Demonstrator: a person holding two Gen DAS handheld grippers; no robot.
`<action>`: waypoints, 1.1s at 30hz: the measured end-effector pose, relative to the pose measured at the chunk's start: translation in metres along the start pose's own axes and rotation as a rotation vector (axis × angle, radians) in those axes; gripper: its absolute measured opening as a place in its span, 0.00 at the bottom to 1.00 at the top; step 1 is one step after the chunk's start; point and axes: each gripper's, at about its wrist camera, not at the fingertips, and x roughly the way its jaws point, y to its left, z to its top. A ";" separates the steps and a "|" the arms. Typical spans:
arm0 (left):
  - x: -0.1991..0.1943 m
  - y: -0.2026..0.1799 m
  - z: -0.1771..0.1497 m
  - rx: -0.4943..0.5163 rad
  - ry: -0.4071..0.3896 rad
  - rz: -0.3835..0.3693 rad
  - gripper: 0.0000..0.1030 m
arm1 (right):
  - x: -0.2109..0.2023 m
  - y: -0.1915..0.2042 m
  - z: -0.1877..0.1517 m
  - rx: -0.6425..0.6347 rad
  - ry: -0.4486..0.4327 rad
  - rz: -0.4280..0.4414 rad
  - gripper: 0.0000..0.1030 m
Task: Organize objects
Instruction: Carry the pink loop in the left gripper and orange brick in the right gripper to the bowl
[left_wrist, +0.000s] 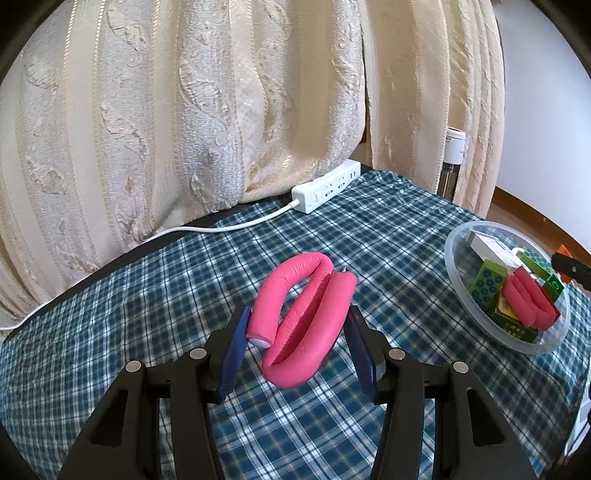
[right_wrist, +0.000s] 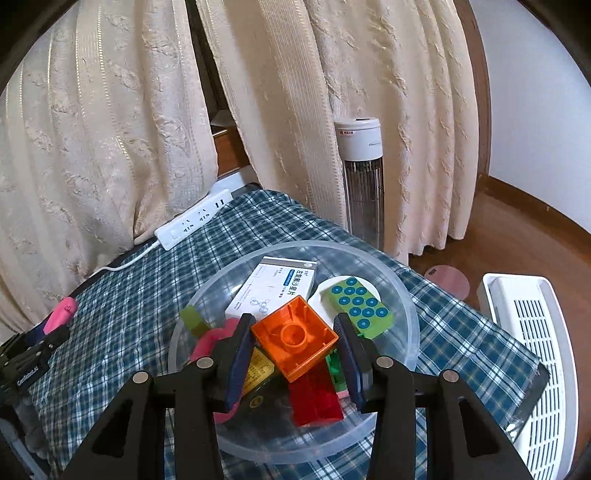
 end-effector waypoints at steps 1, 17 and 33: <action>-0.001 -0.002 0.000 0.001 0.000 -0.002 0.51 | 0.002 0.000 0.001 0.002 0.002 0.001 0.45; -0.005 -0.018 -0.005 0.003 0.015 -0.011 0.51 | 0.033 -0.020 0.012 0.037 0.036 -0.013 0.47; 0.008 -0.056 0.010 0.036 0.046 -0.051 0.51 | 0.010 -0.052 -0.001 0.106 -0.002 0.035 0.53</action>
